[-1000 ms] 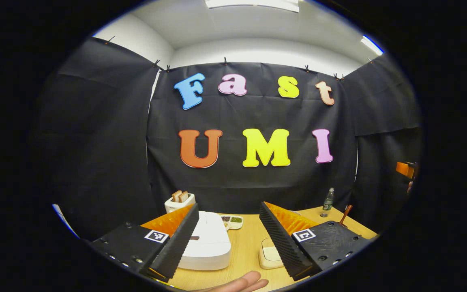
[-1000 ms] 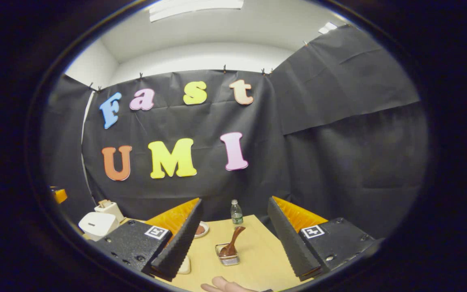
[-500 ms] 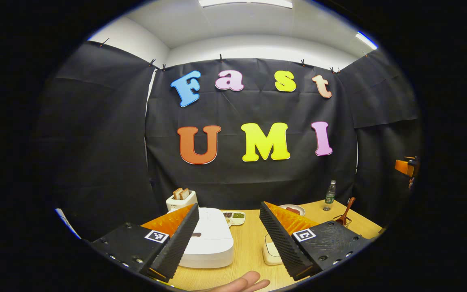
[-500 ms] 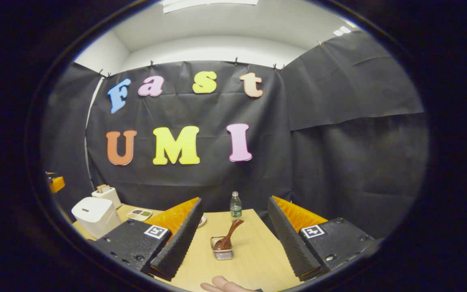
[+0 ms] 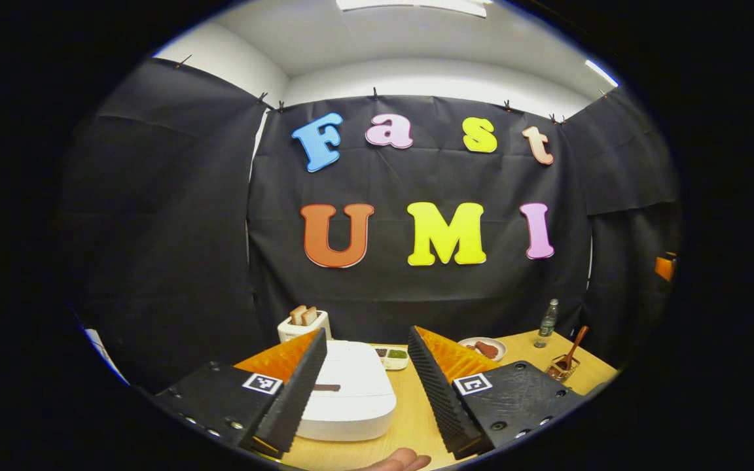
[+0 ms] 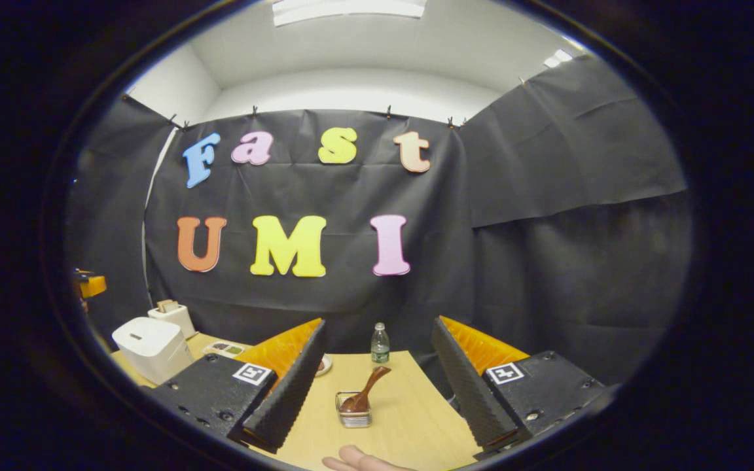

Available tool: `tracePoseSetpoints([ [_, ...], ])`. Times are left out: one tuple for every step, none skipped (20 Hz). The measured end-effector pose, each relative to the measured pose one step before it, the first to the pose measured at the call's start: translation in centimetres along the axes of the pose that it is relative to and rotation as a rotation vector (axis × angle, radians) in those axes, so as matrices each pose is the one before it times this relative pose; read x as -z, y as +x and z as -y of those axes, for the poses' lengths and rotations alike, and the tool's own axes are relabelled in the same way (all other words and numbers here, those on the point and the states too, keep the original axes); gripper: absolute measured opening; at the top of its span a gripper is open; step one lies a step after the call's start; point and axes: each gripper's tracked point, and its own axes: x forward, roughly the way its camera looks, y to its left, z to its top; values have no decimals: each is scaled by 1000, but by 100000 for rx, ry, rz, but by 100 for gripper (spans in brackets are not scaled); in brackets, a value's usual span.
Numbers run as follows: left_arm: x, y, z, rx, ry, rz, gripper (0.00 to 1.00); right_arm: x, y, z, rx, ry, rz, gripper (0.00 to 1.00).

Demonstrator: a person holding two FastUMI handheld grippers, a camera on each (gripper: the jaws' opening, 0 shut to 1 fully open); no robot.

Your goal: Close the left gripper, press the button to open the rice cooker; take a wooden spoon from the chopstick holder with the right hand, scoop a spoonful of rice and pour it into the rice cooker, then put the wooden spoon back into the chopstick holder.

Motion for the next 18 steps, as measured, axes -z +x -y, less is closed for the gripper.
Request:
tracePoseSetpoints([
  [100, 424, -161, 645, -523, 314, 76, -216, 4, 100, -157, -292, 384, 100],
  [252, 403, 17, 1600, -673, -549, 67, -48, 73, 307, 259, -599, 110, 100],
  [236, 195, -71, 1543, -1024, -995, 64, -179, 96, 135, 37, -1029, 188, 100],
  [565, 314, -427, 70, -1016, -1987, 50, -152, 58, 65, 25, -1187, 578, 100],
  [842, 565, -712, -1336, 446, -2738, 44, -147, 114, 106, 233, -747, 644, 100],
  [770, 1121, -1067, -3640, 2430, -444, 39, 209, 38, -15, -93, -638, 86, 100],
  [756, -431, -2246, -8116, 2424, -1462, 27, 253, 85, -47, -79, -231, -88, 100],
  [664, 129, -943, -4621, 652, -4193, 2, 362, 164, 66, 249, 274, 53, 100],
  [1214, 939, 590, 619, -770, -3914, 0, 542, 168, 32, 322, 302, -659, 100],
  [758, 622, 1052, 3688, -1200, -2136, 0, 624, 270, 30, 0, 162, -1140, 100],
  [351, -106, 724, 2412, -63, -1334, 0, 640, 251, -111, -129, 25, -1297, 100],
  [689, 710, 77, 17, 1081, -1798, 0, 636, 150, -19, 1, 171, -1512, 100],
  [690, 974, -209, -696, 1114, -2040, 0, 686, 268, -54, -290, -85, -1740, 100],
  [804, 847, 10, 128, -214, -2454, 0, 652, 333, 107, -109, -97, -1626, 100],
  [541, 644, 313, 989, -1268, -2327, 0, 502, 302, 164, 165, 523, -1340, 100],
  [440, 698, 93, 164, -1145, -1465, 0, 528, 275, 87, -552, 1395, -1754, 100],
  [443, 821, -481, -1899, -238, -892, 0, 893, 109, -185, -1780, 1679, -3719, 100],
  [999, 713, -89, -765, 161, -2636, 0, 645, 130, 212, -24, 331, -1590, 100],
])
